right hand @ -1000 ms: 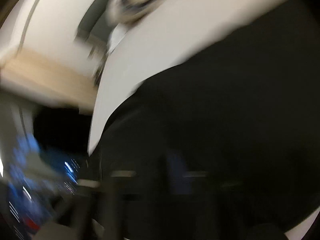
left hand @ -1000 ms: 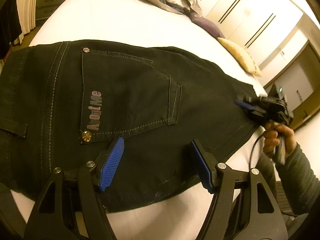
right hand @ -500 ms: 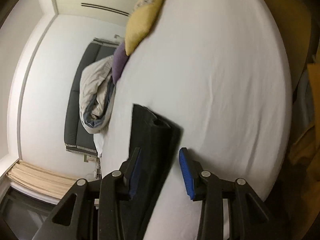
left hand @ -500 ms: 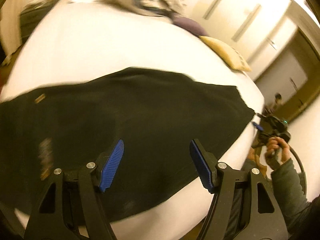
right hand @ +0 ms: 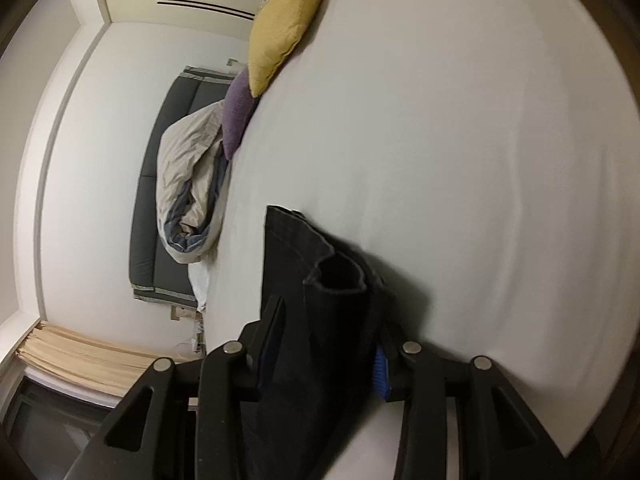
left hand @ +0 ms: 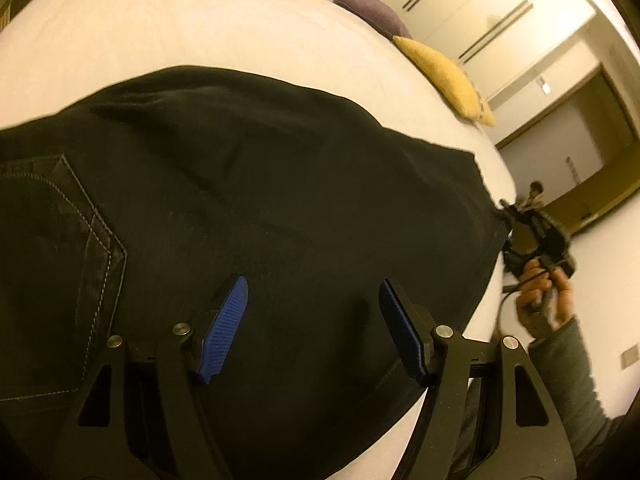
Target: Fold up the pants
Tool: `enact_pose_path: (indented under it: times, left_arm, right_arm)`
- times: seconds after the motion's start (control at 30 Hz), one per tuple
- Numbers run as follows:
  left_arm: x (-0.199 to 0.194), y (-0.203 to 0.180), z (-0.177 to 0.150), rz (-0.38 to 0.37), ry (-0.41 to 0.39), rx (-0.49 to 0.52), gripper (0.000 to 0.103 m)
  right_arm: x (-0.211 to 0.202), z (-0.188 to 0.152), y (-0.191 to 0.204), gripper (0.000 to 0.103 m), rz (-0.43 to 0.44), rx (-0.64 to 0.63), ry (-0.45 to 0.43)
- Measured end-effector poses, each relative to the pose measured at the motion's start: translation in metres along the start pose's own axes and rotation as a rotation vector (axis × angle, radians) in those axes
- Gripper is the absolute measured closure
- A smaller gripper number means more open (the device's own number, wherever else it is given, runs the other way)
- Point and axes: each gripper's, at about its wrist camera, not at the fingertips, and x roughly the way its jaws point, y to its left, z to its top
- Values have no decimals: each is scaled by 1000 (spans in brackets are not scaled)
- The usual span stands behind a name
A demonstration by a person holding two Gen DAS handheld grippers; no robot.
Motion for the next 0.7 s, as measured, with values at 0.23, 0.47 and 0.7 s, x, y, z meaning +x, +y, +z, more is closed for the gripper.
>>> enact_pose_path:
  times: [0.23, 0.47, 0.7]
  left_arm:
    - [-3, 12, -9, -15, -1, -7, 37]
    - [4, 14, -3, -24, -1, -33, 37]
    - [-1, 19, -3, -40, -5, -52, 37]
  right_arm:
    - [-3, 5, -13, 93, 38, 31, -15]
    - [-3, 11, -8, 94, 2, 5, -55]
    - [-2, 15, 10, 94, -110, -89, -70]
